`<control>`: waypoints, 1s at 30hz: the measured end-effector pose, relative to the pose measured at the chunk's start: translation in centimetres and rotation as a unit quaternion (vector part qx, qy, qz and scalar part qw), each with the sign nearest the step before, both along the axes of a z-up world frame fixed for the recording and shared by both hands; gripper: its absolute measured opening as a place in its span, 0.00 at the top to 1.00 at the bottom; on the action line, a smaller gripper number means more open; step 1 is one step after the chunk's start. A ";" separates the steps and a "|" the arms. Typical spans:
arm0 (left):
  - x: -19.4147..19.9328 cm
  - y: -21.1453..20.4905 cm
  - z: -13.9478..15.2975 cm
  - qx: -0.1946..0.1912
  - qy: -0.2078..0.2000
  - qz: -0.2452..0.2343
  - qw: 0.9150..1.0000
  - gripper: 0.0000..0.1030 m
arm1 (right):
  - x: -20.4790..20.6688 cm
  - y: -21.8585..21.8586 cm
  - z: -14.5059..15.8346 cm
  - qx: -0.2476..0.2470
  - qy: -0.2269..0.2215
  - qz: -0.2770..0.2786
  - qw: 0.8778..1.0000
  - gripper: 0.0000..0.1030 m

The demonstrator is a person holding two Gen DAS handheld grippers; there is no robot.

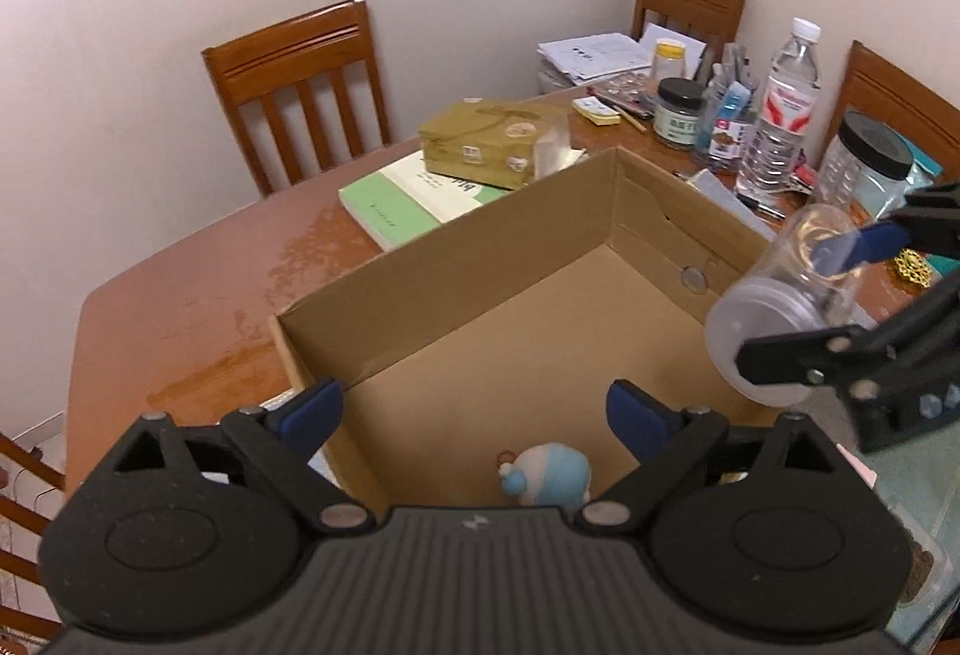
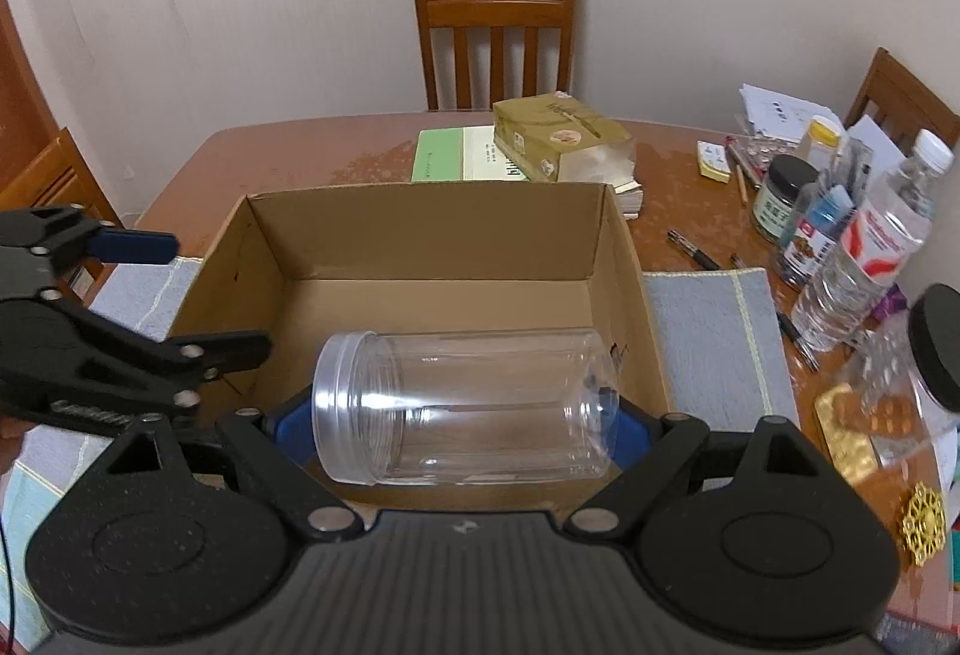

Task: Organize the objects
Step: 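Lower the clear jar into the cardboard box and open the right tool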

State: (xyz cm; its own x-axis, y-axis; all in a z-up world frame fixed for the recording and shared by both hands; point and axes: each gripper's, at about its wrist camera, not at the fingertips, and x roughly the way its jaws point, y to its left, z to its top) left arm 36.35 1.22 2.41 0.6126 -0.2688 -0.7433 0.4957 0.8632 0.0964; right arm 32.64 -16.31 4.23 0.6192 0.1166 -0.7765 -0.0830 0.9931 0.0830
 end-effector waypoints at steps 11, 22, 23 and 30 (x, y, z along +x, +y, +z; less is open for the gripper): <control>-1.6 1.6 1.8 0.019 -0.020 0.045 0.999 0.03 | 2.5 0.0 -1.3 0.001 -0.003 0.028 1.000 0.00; -5.3 3.3 1.6 0.000 -0.026 0.069 0.997 0.02 | 0.3 1.4 -1.4 -0.016 -0.016 0.049 0.999 0.00; -5.7 3.5 1.4 -0.001 -0.025 0.070 0.997 0.02 | -0.2 1.6 -1.4 -0.020 -0.019 0.050 0.998 0.00; -9.3 4.9 -1.2 -0.025 -0.006 0.070 0.997 0.02 | -4.6 2.3 -2.0 -0.021 -0.024 0.048 0.998 0.00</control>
